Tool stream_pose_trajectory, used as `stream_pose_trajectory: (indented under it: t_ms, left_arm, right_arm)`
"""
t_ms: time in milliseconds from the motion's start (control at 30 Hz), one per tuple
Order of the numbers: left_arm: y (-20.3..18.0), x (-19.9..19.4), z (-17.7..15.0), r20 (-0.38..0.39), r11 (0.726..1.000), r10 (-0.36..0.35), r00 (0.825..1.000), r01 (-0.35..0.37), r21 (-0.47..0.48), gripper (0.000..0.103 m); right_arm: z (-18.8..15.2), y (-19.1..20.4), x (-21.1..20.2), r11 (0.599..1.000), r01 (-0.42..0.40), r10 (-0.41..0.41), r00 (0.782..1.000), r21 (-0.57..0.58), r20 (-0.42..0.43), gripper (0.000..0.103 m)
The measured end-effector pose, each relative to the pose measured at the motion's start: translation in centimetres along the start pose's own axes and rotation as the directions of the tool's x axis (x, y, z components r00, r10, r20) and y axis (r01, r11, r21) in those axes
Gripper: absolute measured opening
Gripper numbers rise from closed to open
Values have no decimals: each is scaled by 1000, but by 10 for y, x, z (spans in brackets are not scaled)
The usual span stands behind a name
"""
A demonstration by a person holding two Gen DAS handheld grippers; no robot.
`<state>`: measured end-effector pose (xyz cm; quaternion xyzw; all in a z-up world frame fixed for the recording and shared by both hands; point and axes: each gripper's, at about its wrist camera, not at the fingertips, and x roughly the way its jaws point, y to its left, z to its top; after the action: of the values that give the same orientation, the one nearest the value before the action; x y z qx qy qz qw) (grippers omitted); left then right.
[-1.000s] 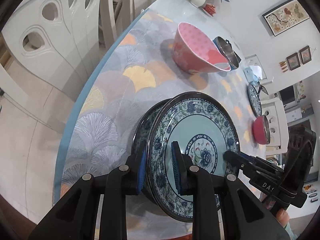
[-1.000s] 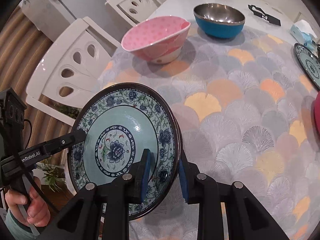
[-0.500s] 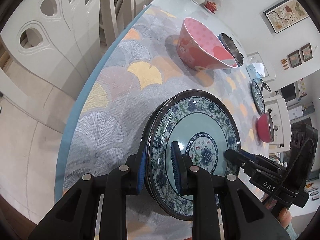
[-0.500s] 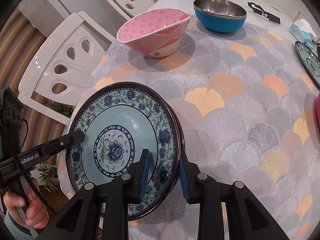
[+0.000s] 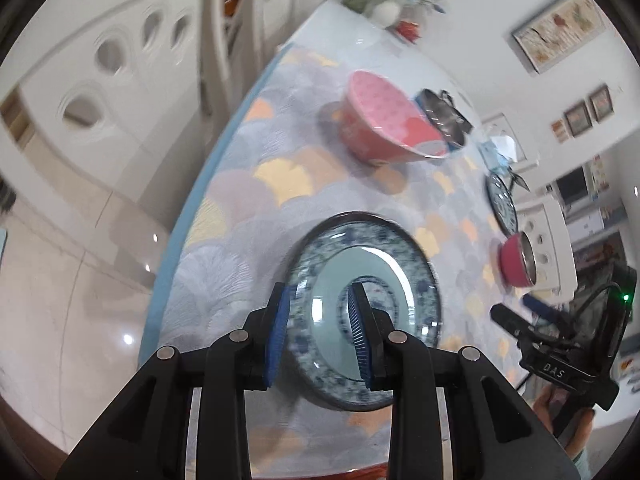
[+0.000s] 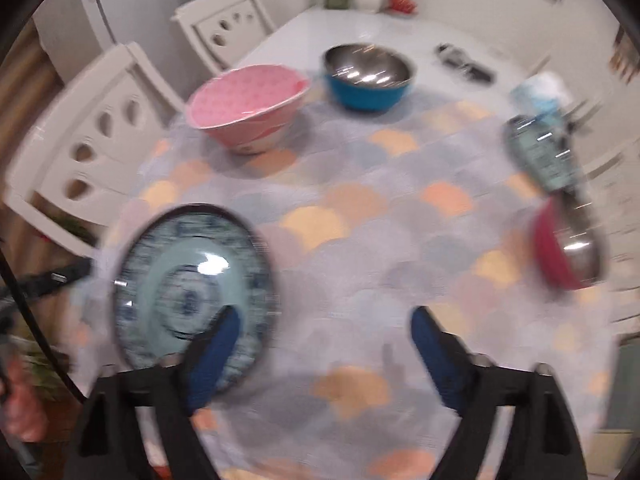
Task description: Organize plates and bowls
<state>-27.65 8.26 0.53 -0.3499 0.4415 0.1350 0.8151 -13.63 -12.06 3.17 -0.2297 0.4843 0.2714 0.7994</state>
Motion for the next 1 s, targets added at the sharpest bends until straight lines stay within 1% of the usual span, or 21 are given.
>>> stream_pose_trajectory:
  t_ms: [67, 133, 200, 267, 300, 333, 367, 433, 467, 500, 533, 567, 600, 700, 767, 800, 833, 867, 900, 933, 1000]
  left_arm:
    - [-21, -1, 3, 2, 998, 6, 1000, -6, 57, 32]
    - [-39, -1, 7, -4, 995, -5, 1000, 6, 97, 36]
    - [-59, -1, 11, 5, 990, -40, 999, 39, 134, 41]
    - [-83, -1, 17, 29, 982, -60, 998, 54, 178, 52]
    - [-95, -2, 20, 42, 978, -66, 997, 56, 201, 56]
    - [-110, -4, 24, 59, 972, -75, 995, 60, 226, 62]
    - [-122, -5, 26, 75, 967, -86, 993, 65, 246, 66]
    - [-150, -6, 33, 106, 954, -113, 988, 78, 289, 71]
    - [-162, -4, 37, 112, 950, -117, 987, 79, 303, 71]
    - [-176, 1, 41, 109, 945, -122, 986, 82, 317, 71]
    - [-191, 7, 47, 101, 940, -137, 985, 97, 326, 71]
    - [-205, 14, 53, 93, 939, -152, 984, 114, 324, 70]
    - [-214, 19, 58, 90, 941, -160, 983, 124, 316, 69]
    - [-253, 50, 77, 46, 943, -197, 979, 177, 283, 67]
    - [-286, 74, 88, 31, 937, -217, 976, 199, 287, 67]
    - [-296, 80, 90, 34, 935, -218, 975, 198, 295, 67]
    - [-313, 91, 95, 42, 930, -219, 975, 195, 312, 67]
    - [-323, 96, 97, 44, 927, -225, 973, 200, 318, 68]
    - [-332, 104, 101, 44, 924, -238, 970, 212, 319, 69]
    - [-343, 115, 105, 38, 926, -240, 970, 217, 309, 69]
    - [-355, 137, 113, 2, 936, -224, 975, 214, 280, 69]
  right_arm:
    - [-1, -5, -16, 1000, 26, -26, 999, -12, 35, 88]
    - [-1, -15, -28, 1000, 0, -1, 999, 7, 49, 88]
    - [-3, -32, -40, 998, -30, 26, 998, 63, 58, 88]
    - [-4, -52, -46, 991, -50, 43, 997, 121, 60, 88]
    - [-5, -70, -50, 985, -59, 49, 997, 164, 63, 88]
    - [-5, -78, -53, 981, -62, 51, 997, 185, 66, 88]
    - [-5, -100, -58, 971, -74, 57, 995, 229, 80, 88]
    - [-4, -129, -63, 956, -83, 59, 994, 282, 93, 77]
    - [-3, -154, -66, 943, -80, 50, 994, 322, 100, 64]
    - [-3, -171, -67, 935, -67, 34, 994, 348, 102, 54]
    - [-2, -188, -68, 926, -49, 10, 995, 375, 103, 49]
    - [-1, -209, -69, 913, -29, -15, 995, 407, 103, 41]
    - [1, -233, -68, 899, -16, -33, 994, 438, 103, 35]
    - [6, -291, -63, 868, 0, -60, 993, 497, 106, 35]
    - [12, -322, -57, 863, 22, -80, 992, 505, 93, 35]
    - [18, -339, -49, 867, 30, -80, 994, 498, 79, 38]
    - [21, -350, -42, 868, 28, -73, 995, 495, 73, 43]
    - [25, -364, -33, 866, 10, -51, 996, 500, 68, 62]
    - [28, -381, -21, 855, -39, -5, 996, 517, 84, 70]
    - [29, -393, -13, 842, -83, 35, 994, 533, 100, 70]
    - [31, -419, 13, 796, -185, 142, 983, 577, 120, 70]
